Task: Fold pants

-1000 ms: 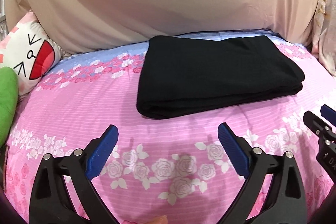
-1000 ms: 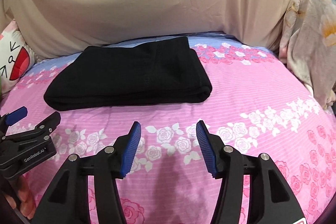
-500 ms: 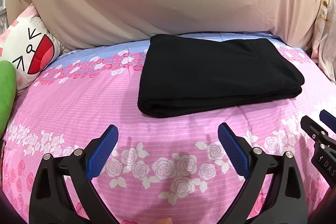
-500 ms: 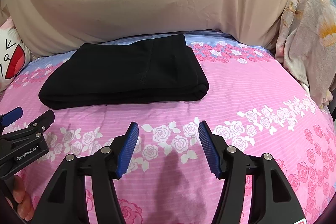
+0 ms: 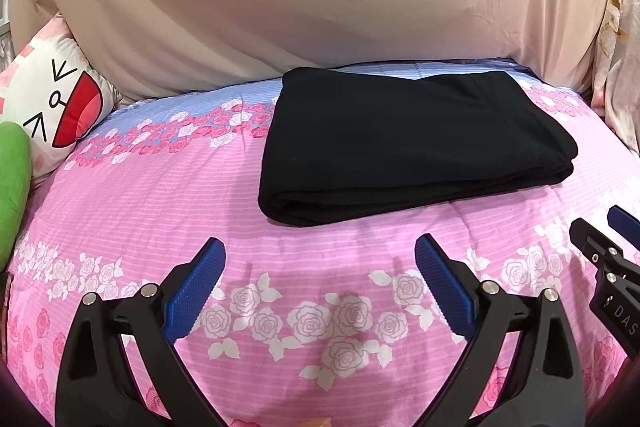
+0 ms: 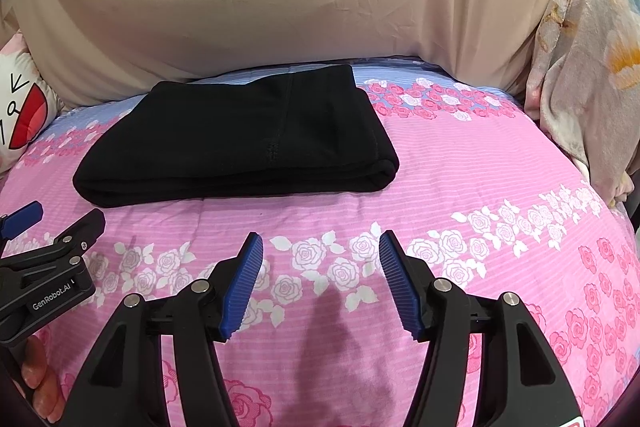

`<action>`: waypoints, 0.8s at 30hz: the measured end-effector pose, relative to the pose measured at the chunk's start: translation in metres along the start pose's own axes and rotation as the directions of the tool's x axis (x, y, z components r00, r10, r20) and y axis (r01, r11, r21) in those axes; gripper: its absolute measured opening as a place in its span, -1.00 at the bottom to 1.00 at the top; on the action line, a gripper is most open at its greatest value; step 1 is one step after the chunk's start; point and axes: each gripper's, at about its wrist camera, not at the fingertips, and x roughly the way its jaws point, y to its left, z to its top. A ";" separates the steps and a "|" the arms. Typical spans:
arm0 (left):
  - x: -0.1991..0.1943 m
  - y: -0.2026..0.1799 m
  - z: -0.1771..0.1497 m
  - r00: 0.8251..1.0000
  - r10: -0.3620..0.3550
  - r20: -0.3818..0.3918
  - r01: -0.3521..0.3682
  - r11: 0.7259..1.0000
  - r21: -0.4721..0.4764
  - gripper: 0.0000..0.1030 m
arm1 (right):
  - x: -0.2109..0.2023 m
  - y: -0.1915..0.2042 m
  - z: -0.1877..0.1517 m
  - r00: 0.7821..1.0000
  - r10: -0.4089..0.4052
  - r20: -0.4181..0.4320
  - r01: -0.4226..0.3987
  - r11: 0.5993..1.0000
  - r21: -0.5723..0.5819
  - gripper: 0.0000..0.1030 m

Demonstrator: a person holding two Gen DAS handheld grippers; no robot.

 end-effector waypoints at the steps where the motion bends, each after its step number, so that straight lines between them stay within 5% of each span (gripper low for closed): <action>1: 0.000 0.000 0.000 1.000 -0.001 0.001 0.001 1.000 0.000 0.81 | 0.000 0.000 0.000 1.000 -0.001 0.000 0.001 1.000 0.001 0.15; 24: -0.001 0.001 0.001 1.000 -0.004 0.001 0.004 1.000 0.001 0.81 | 0.001 -0.001 0.000 1.000 0.004 -0.001 -0.004 1.000 -0.003 0.15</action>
